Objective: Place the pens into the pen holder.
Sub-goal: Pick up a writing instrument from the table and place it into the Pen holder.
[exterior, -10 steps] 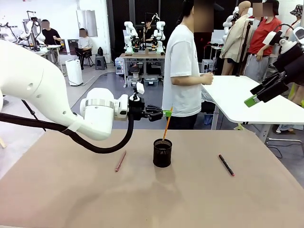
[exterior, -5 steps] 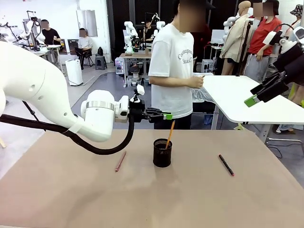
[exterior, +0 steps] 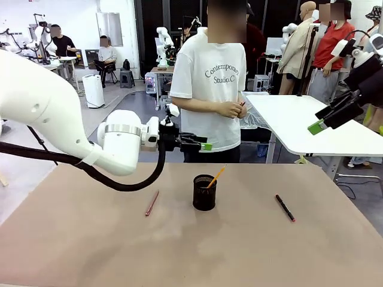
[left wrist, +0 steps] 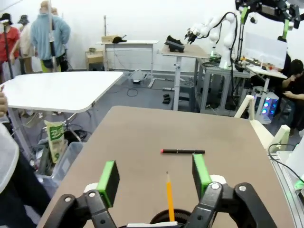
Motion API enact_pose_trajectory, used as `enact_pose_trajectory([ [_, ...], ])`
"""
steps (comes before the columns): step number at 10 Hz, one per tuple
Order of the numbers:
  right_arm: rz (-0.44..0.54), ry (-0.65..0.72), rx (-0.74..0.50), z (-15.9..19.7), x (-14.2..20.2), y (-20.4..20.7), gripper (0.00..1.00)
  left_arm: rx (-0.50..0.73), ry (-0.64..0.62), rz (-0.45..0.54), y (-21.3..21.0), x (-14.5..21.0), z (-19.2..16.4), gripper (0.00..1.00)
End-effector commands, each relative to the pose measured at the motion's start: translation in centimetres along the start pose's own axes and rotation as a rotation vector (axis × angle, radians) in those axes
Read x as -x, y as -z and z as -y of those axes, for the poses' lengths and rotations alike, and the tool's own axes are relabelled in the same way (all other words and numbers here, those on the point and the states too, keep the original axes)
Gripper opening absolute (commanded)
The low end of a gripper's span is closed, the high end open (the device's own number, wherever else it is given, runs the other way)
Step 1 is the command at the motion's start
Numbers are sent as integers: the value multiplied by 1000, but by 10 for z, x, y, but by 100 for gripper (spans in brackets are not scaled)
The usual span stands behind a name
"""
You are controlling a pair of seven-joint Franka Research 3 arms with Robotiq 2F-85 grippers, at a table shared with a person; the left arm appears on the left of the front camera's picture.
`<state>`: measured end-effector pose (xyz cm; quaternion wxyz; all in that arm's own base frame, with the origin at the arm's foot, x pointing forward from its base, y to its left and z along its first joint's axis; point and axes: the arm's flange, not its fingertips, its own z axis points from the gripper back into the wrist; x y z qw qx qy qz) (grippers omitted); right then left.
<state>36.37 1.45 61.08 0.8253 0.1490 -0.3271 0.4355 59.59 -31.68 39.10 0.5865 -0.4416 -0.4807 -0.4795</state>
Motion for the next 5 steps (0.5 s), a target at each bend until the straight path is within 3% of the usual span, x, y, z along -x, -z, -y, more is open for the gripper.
enact_pose_trajectory([
  [1, 12, 6, -8, 0, -1, -1, 100, -46, -11, -93, -41, -22, 12, 100],
  [3, 12, 6, -8, 0, -1, -1, 100, 18, -45, -208, -77, -37, 27, 100],
  [5, 12, 6, -8, 0, -1, -1, 100, -10, -90, -378, -104, -47, 42, 100],
])
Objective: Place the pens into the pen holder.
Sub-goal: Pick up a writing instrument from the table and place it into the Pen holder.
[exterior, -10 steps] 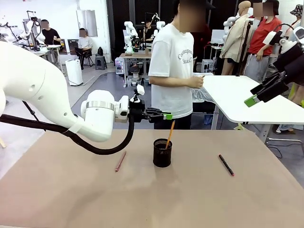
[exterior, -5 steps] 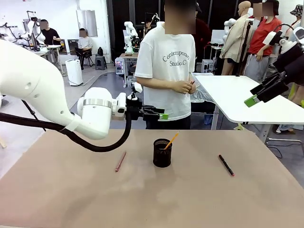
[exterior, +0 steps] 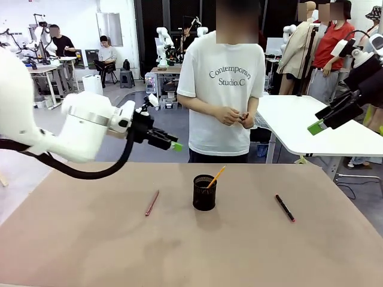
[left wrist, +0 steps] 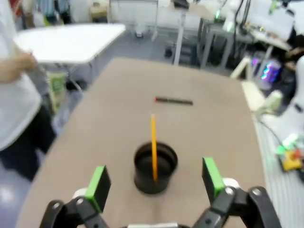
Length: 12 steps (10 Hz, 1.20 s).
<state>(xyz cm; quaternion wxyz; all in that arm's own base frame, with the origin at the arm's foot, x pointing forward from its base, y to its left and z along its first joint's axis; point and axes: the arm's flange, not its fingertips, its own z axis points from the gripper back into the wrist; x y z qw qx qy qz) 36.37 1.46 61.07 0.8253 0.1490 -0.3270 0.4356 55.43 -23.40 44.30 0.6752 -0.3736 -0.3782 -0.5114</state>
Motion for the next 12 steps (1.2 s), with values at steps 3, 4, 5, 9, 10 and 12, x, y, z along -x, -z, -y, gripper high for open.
enact_pose_trajectory([
  [3, 12, 6, -8, 0, -1, -1, 100, -38, 16, -207, -71, -20, 28, 100],
  [4, 12, 6, -8, 0, -1, -1, 100, -36, -8, -244, -88, -25, 35, 100],
  [5, 12, 6, -8, 0, -1, -1, 100, -45, 10, -282, -103, -25, 33, 100],
  [9, 12, 6, -8, 0, -1, -1, 100, -51, 48, -299, -158, -40, 43, 100],
  [10, 12, 6, -8, 0, -1, -1, 100, -31, 47, -277, -172, -41, 43, 100],
  [12, 12, 6, -8, 0, -1, -1, 100, -72, 29, -275, -199, -34, 51, 100],
])
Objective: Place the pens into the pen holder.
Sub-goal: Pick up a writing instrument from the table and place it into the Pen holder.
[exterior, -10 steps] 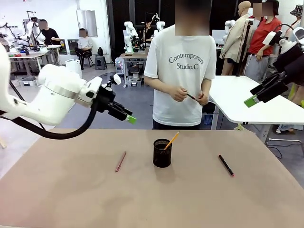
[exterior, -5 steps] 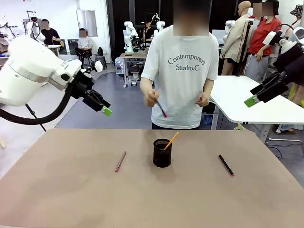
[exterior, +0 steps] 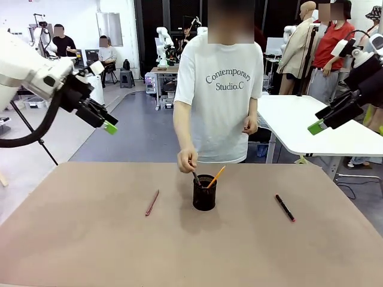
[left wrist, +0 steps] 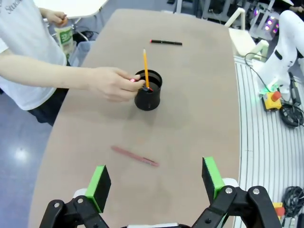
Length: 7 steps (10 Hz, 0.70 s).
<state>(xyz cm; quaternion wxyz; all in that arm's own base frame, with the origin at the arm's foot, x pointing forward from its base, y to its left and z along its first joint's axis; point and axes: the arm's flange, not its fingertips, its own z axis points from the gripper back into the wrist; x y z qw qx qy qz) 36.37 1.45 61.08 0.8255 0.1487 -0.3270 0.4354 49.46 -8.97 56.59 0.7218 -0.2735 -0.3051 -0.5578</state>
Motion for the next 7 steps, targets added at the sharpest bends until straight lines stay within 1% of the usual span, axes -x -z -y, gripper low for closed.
enact_pose_trajectory([
  [1, 13, 6, -8, 0, -1, 0, 100, -18, -9, 16, -16, 13, 7, 100],
  [2, 13, 6, -8, 0, -1, 0, 100, -36, -13, 25, -21, 15, 9, 100],
  [3, 13, 6, -8, 0, -1, 0, 100, -43, -11, 55, -23, 15, 10, 100],
  [4, 13, 6, -8, 0, -1, 0, 100, -27, -17, 13, -20, 9, 1, 100],
  [7, 13, 6, -8, 0, -1, 0, 100, -27, -17, 13, -20, 9, 1, 100],
])
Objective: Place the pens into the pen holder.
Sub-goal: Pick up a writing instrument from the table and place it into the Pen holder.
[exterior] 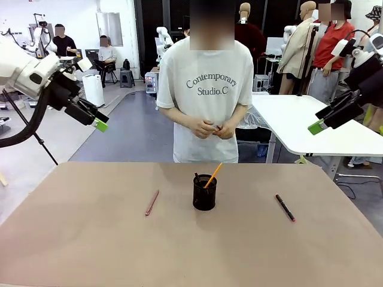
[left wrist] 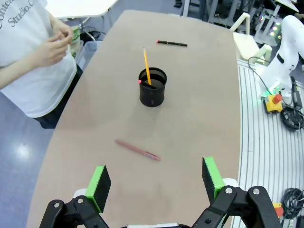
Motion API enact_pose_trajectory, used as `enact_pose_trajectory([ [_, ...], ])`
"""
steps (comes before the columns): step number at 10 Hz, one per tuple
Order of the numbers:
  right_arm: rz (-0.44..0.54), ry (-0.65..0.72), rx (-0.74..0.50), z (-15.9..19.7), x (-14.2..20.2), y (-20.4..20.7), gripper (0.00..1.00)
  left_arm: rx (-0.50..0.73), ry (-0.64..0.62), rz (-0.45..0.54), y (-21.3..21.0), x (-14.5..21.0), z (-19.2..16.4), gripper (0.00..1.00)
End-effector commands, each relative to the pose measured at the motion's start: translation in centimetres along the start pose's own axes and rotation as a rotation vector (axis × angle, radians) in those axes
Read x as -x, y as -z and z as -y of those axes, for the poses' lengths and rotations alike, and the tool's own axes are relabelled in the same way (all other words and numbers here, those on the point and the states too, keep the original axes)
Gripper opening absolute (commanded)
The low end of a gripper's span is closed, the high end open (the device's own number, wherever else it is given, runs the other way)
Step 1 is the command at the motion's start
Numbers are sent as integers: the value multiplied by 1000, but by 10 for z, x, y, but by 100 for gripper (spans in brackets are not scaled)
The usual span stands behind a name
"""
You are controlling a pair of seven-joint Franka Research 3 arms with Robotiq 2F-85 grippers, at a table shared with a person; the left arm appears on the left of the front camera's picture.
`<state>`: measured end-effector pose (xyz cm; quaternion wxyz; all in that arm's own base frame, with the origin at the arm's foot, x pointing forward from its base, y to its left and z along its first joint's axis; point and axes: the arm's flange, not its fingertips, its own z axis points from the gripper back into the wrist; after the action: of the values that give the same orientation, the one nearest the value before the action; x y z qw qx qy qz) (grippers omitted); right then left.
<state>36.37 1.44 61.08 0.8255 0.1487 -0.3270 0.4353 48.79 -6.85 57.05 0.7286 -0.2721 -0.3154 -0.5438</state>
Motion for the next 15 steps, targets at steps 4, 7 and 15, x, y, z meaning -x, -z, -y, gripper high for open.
enact_pose_trajectory([
  [4, 13, 6, -8, 0, -1, 0, 100, -1, 4, -4, -1, -2, -1, 100],
  [7, 13, 6, -8, 0, -1, 0, 100, -1, 4, -4, -1, -2, -1, 100],
  [15, 13, 6, -8, 0, -1, 0, 100, -1, 4, -4, -1, -2, -1, 100],
])
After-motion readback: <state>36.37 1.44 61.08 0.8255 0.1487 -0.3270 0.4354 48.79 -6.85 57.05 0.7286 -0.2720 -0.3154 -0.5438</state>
